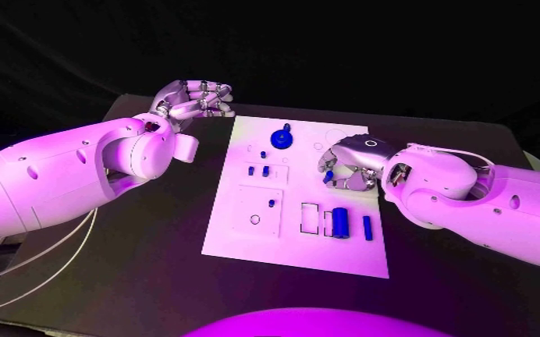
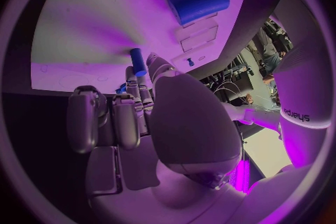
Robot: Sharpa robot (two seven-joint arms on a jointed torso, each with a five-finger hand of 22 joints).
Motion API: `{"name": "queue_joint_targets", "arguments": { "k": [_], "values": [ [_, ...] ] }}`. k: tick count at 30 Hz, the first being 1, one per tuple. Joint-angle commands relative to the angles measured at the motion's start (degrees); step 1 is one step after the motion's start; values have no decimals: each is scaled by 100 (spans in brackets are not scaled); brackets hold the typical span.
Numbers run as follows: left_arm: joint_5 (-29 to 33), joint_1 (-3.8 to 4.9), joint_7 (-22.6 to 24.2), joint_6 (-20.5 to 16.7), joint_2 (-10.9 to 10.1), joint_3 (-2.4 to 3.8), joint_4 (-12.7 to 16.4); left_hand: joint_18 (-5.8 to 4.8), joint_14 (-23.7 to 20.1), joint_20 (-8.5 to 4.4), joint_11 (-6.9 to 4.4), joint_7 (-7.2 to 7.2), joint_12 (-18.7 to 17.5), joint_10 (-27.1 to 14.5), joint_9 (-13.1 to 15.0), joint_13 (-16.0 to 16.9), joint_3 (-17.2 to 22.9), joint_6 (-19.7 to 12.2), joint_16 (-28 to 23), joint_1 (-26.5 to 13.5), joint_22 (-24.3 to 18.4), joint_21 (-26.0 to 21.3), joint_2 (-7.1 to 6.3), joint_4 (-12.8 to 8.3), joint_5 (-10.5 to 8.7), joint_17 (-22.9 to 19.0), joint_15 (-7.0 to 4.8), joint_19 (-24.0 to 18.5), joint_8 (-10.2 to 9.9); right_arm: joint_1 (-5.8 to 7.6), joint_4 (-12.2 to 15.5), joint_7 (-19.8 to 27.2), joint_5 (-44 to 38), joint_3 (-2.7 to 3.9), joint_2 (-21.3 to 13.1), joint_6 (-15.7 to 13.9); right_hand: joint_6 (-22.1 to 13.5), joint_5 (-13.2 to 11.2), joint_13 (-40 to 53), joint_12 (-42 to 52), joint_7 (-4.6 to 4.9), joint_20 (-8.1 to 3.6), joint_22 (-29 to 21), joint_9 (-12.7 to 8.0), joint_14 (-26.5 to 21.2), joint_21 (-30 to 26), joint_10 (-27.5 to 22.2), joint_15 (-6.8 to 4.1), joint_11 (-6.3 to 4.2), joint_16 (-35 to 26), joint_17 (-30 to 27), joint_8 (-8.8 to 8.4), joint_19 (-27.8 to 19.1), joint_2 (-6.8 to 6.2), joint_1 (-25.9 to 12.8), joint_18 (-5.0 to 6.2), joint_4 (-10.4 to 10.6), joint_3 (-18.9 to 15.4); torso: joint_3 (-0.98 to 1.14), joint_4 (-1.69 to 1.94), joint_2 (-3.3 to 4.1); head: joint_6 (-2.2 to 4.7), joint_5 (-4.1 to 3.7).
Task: Assemble the parts on the task board
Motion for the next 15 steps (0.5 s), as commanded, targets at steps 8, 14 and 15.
{"name": "queue_joint_targets", "arguments": {
  "k": [8,14,15],
  "values": [
    [23,6,23,101,0,3,21,67,-37,38,7,-4,30,-31,3,8,42,-33,-25,-34,-13,-31,4,5,2,10,12,11,47,-24,-38,-85,-137,-2,44,-21,304,-18,-104,-45,27,-46,913,-13,293,185,271,-50,-28,84,87,102,150,68,122,-82,1,564,7,-2,-4,-16,11],
    [23,6,16,104,-3,3,20,67,-38,40,8,-4,33,-32,4,9,50,-34,-25,-40,-16,-35,12,6,2,12,13,12,50,-28,-64,-132,-153,-2,37,-32,418,-49,-131,-58,15,-66,979,11,308,308,447,-73,-60,122,146,154,196,79,158,-107,-50,850,4,1,-4,-22,10],
    [23,6,15,104,-4,3,20,67,-38,40,8,-4,33,-32,4,9,50,-34,-25,-40,-16,-35,12,6,2,12,13,12,50,-28,-68,-140,-159,-2,36,-29,419,-54,-135,-64,15,-68,980,12,307,309,456,-73,-62,121,142,154,197,67,159,-107,-57,871,5,0,-3,-27,12]
  ]
}}
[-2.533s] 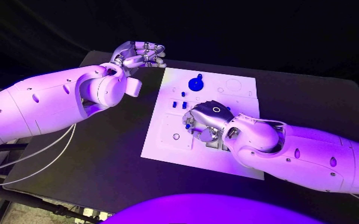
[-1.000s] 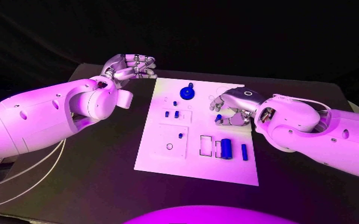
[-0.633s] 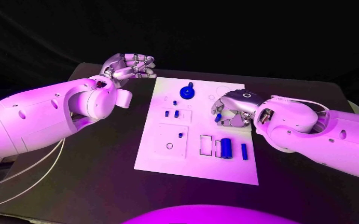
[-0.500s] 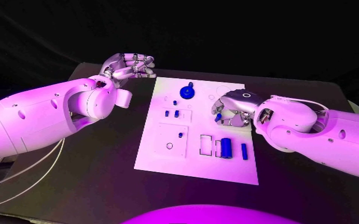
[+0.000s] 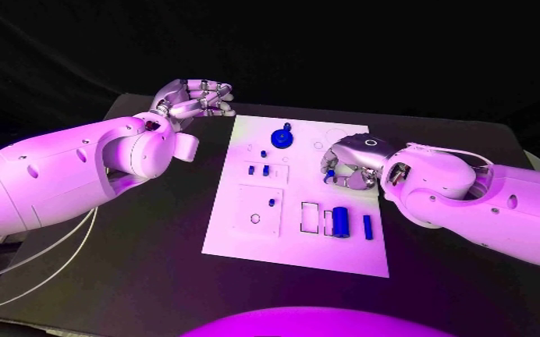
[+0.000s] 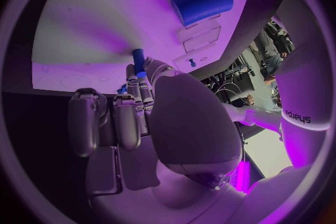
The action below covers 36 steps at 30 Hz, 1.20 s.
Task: Assemble the parts on the task board
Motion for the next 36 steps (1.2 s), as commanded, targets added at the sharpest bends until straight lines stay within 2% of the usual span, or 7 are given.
{"name": "queue_joint_targets", "arguments": {
  "k": [1,15,19,26,30,36],
  "values": [
    [23,5,24,97,3,4,14,67,-38,39,8,-3,32,-33,4,5,35,-34,-25,-40,-8,-35,12,-9,2,7,13,12,24,-8,-13,-90,-112,-1,-5,2,58,-38,0,-9,-6,-49,978,11,307,26,58,-32,-2,22,97,31,177,-20,53,-108,-21,80,-1,0,1,-10,3],
    [23,6,19,98,13,4,3,67,-39,41,8,-3,35,-36,5,6,41,-37,-26,-46,-12,-40,14,-9,1,9,14,13,27,-9,24,-106,-152,-1,-15,-51,37,-63,-14,-28,-12,-61,1026,16,310,111,209,-50,-23,39,120,17,207,-138,14,-126,-76,280,-3,2,-6,-16,-10],
    [23,6,19,100,22,4,-2,67,-39,41,8,-3,35,-36,5,6,41,-37,-26,-46,-12,-40,14,-9,1,9,14,13,27,-9,69,-85,-152,-1,-27,-140,126,-51,32,29,-26,-100,1092,53,322,242,483,-99,-83,67,166,69,254,-134,89,-152,-218,464,-2,3,-5,-19,-19],
    [23,5,17,94,35,4,-14,67,-40,42,9,-2,37,-37,5,7,47,-38,-27,-52,-15,-45,19,-8,0,11,14,13,30,0,202,-59,-140,3,-85,-334,250,-53,78,34,-39,-135,1156,112,333,368,686,-133,-126,93,209,148,299,-135,100,-178,-380,622,0,-2,-6,-22,-15],
    [24,5,19,88,42,3,-24,67,-40,42,9,-2,37,-37,5,7,47,-38,-27,-52,-15,-45,19,-8,0,11,14,13,30,44,306,-61,-139,13,-136,-412,300,-56,112,30,-43,-151,1176,149,335,403,776,-148,-142,102,224,188,311,-136,92,-186,-486,698,-2,0,-11,-21,-12],
    [24,5,19,85,53,3,-35,67,-40,42,9,-2,37,-37,5,7,47,-38,-27,-52,-15,-45,19,-8,0,11,14,13,30,149,513,-70,-128,29,-197,-467,306,-57,118,28,-42,-153,1186,155,337,425,787,-149,-144,107,233,194,318,-141,89,-190,-506,709,-5,2,-11,-12,-5]
  ]
}}
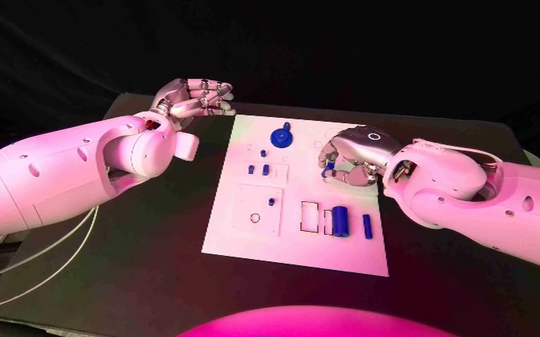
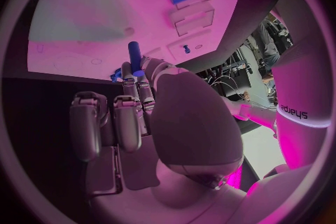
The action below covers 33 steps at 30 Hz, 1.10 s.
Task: Assemble the parts on the task board
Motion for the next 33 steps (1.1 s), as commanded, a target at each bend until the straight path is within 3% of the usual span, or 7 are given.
{"name": "queue_joint_targets", "arguments": {
  "k": [1,9,16,22,27,30,33],
  "values": [
    [24,5,34,78,18,3,2,67,-40,43,9,-2,37,-37,5,9,31,-38,-27,-52,-5,-23,19,9,0,8,14,12,30,52,148,-22,-62,9,-27,-139,54,28,36,13,4,-30,1189,5,338,23,406,-47,-377,37,236,39,320,3,68,-100,-140,131,-2,2,-3,6,8],
    [26,5,39,81,32,3,-1,67,-41,44,9,-2,41,-39,6,11,39,-40,-27,-60,-9,-29,25,10,-1,11,15,13,34,163,619,1,-1,28,52,-248,53,29,38,7,9,-31,1192,8,336,29,406,-46,-374,35,230,39,321,-5,55,-101,-149,135,-10,-2,7,0,65],
    [27,4,43,86,45,3,1,67,-41,44,9,-2,41,-39,6,11,39,-40,-27,-60,-9,-29,25,10,-1,11,15,13,34,100,761,74,25,25,468,-313,35,51,43,-18,17,-31,1189,13,335,17,396,-42,-367,33,225,33,316,-9,40,-99,-180,166,-16,3,1,-38,194],
    [28,4,39,98,87,3,-20,67,-41,44,9,-2,41,-39,6,11,39,-40,-27,-60,-9,-29,25,10,-1,11,15,13,34,-142,625,187,1,0,937,-360,24,71,49,-33,23,-30,1185,17,334,3,394,-39,-363,33,223,29,311,-9,32,-96,-207,192,-16,13,3,-73,297],
    [28,4,35,105,110,3,-30,67,-41,44,9,-2,41,-39,6,11,39,-40,-27,-60,-9,-29,25,10,-1,11,15,13,34,-381,426,266,-19,-17,1244,-383,13,92,55,-47,29,-29,1184,22,334,-3,393,-36,-358,34,222,26,308,-9,20,-95,-232,215,-14,-6,4,-108,406],
    [29,5,34,109,126,3,-31,67,-41,44,9,-2,41,-39,6,11,39,-40,-27,-60,-9,-29,25,10,-1,11,15,13,34,-524,268,320,-22,-31,1448,-383,13,92,55,-47,29,-29,1184,22,334,-3,393,-36,-358,34,222,26,308,-9,20,-95,-232,215,-15,-8,6,-113,422],
    [29,5,30,114,144,3,-32,67,-42,46,9,-1,44,-42,6,13,46,-43,-27,-66,-13,-35,29,9,-1,13,15,14,37,-637,165,355,-20,-40,1565,-378,9,100,57,-54,31,-28,1181,24,332,-12,391,-34,-356,30,214,25,304,-11,14,-93,-244,225,-9,19,9,-130,430]
  ]
}}
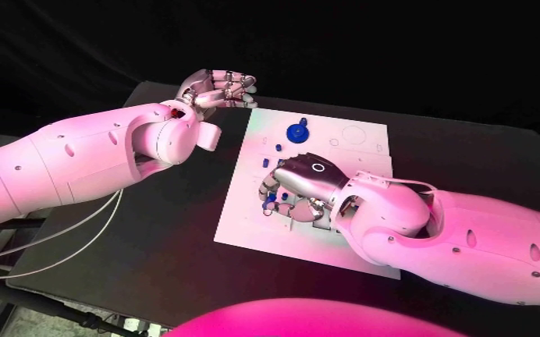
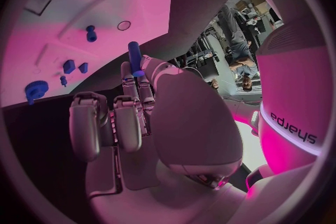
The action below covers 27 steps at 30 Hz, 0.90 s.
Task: Assemble the parts on the task board
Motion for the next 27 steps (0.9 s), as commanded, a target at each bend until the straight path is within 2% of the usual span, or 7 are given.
{"name": "queue_joint_targets", "arguments": {
  "k": [1,4,8,17,27],
  "values": [
    [27,5,26,107,30,4,7,67,-42,46,9,-1,22,-42,7,8,30,-43,-27,-42,-9,-35,5,-7,-1,9,15,14,37,-97,-108,169,-55,-4,89,-30,-11,32,6,6,11,-29,1178,9,332,-26,391,-35,-356,34,216,3,304,-11,14,-93,-243,224,7,28,6,-18,16],
    [27,5,15,114,48,4,-2,67,-42,46,9,-1,22,-42,7,8,30,-43,-27,-42,-9,-35,5,-7,-1,9,15,14,37,-185,-217,188,-62,-10,166,-17,-18,48,10,-4,15,-27,1177,12,331,-30,389,-32,-352,34,215,1,302,-10,-1,-92,-257,238,3,25,0,-8,26],
    [27,5,10,125,70,4,-9,67,-43,47,10,-1,24,-43,7,9,34,-44,-27,-46,-11,-38,8,-7,-1,10,16,14,39,-252,-339,207,-73,-17,216,17,-18,48,10,-4,15,-27,1177,12,331,-30,389,-32,-352,34,215,1,302,-10,-1,-92,-257,238,1,4,-2,-23,57],
    [28,5,8,139,98,5,-24,67,-43,47,10,-1,24,-43,7,9,34,-44,-27,-46,-11,-38,8,-7,-1,10,16,14,39,-288,-450,187,-144,-22,197,90,-24,66,15,-13,19,-25,1175,16,331,-39,389,-29,-349,33,211,0,299,-12,-19,-90,-269,250,13,2,1,-17,56],
    [28,5,9,136,85,5,-30,67,-43,47,10,-1,24,-43,7,9,34,-44,-27,-46,-11,-38,8,-7,-1,10,16,14,39,-296,-499,120,-261,-23,165,23,-24,66,15,-13,19,-25,1175,16,331,-39,389,-29,-349,33,211,0,299,-12,-19,-90,-269,250,11,-4,7,2,48]
  ]
}}
